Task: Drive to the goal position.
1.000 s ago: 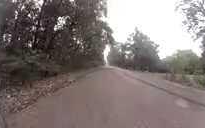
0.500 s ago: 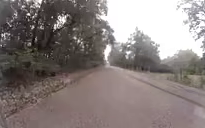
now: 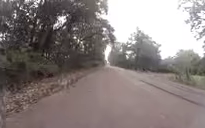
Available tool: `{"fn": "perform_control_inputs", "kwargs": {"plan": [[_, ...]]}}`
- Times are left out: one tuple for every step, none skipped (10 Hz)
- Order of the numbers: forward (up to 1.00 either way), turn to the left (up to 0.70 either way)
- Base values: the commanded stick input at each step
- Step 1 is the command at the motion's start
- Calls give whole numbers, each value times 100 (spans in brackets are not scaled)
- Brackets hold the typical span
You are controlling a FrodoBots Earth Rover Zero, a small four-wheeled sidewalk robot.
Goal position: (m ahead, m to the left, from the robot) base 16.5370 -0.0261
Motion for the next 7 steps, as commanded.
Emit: {"fn": "perform_control_inputs", "kwargs": {"plan": [[70, 0], [70, 0], [70, 0], [70, 0], [70, 0], [70, 0], [70, 0]]}}
